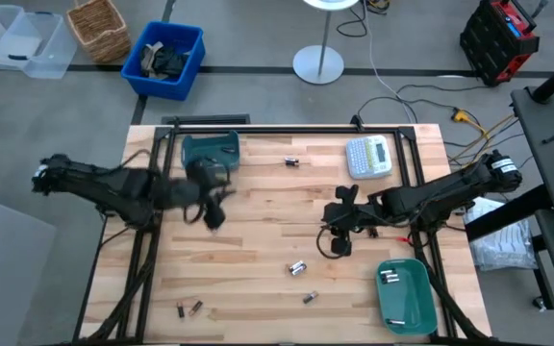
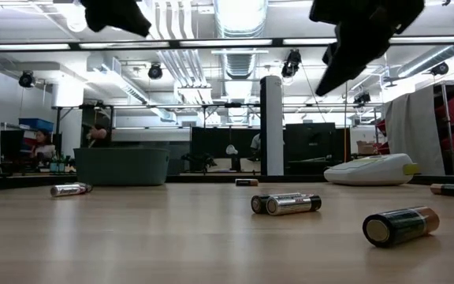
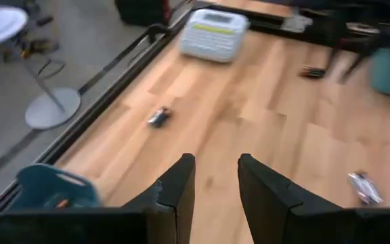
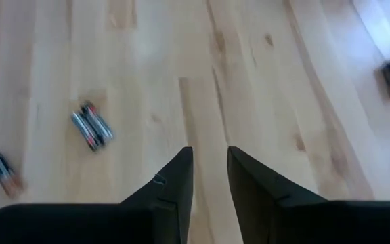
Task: Sort batteries
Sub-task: Put the black battery into the blue bin
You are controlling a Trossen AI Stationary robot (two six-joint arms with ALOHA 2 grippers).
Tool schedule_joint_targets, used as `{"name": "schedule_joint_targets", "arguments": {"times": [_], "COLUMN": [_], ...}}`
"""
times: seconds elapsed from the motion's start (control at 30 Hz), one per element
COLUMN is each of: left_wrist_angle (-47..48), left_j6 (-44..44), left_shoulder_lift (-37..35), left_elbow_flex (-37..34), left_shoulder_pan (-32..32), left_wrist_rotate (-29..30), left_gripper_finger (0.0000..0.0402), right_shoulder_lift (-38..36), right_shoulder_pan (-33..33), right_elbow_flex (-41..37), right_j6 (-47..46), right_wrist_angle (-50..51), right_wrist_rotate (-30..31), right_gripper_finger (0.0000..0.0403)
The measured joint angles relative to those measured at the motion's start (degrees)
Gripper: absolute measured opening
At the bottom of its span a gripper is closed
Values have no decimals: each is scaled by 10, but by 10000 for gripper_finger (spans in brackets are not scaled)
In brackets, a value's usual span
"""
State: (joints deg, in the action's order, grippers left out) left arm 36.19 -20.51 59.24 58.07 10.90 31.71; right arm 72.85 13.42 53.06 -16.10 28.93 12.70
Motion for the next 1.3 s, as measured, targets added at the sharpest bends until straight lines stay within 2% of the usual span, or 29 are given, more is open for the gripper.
{"name": "schedule_joint_targets", "arguments": {"times": [0.13,0.2,0.33,0.43,0.67,0.87,1.17,1.3], "left_wrist_angle": [4,7,21,23,46,73,82,82], "left_j6": [-35,-54,-99,-106,-96,-98,-72,-72], "left_shoulder_lift": [9,18,39,59,106,117,107,107], "left_elbow_flex": [-5,-8,-10,-10,-11,-11,-11,-11], "left_shoulder_pan": [104,147,202,225,234,234,232,231], "left_wrist_rotate": [24,53,127,139,131,125,172,173], "left_gripper_finger": [94,94,94,94,94,94,94,94], "right_shoulder_lift": [12,15,20,24,34,63,153,199], "right_shoulder_pan": [3,3,3,4,7,18,64,89], "right_elbow_flex": [0,1,4,15,60,98,187,235], "right_j6": [0,-2,-26,-45,-63,-21,23,37], "right_wrist_angle": [-14,-19,-23,-9,30,23,27,60], "right_wrist_rotate": [-1,-1,-1,-2,-7,-11,-11,-12], "right_gripper_finger": [89,92,98,102,112,126,145,145]}}
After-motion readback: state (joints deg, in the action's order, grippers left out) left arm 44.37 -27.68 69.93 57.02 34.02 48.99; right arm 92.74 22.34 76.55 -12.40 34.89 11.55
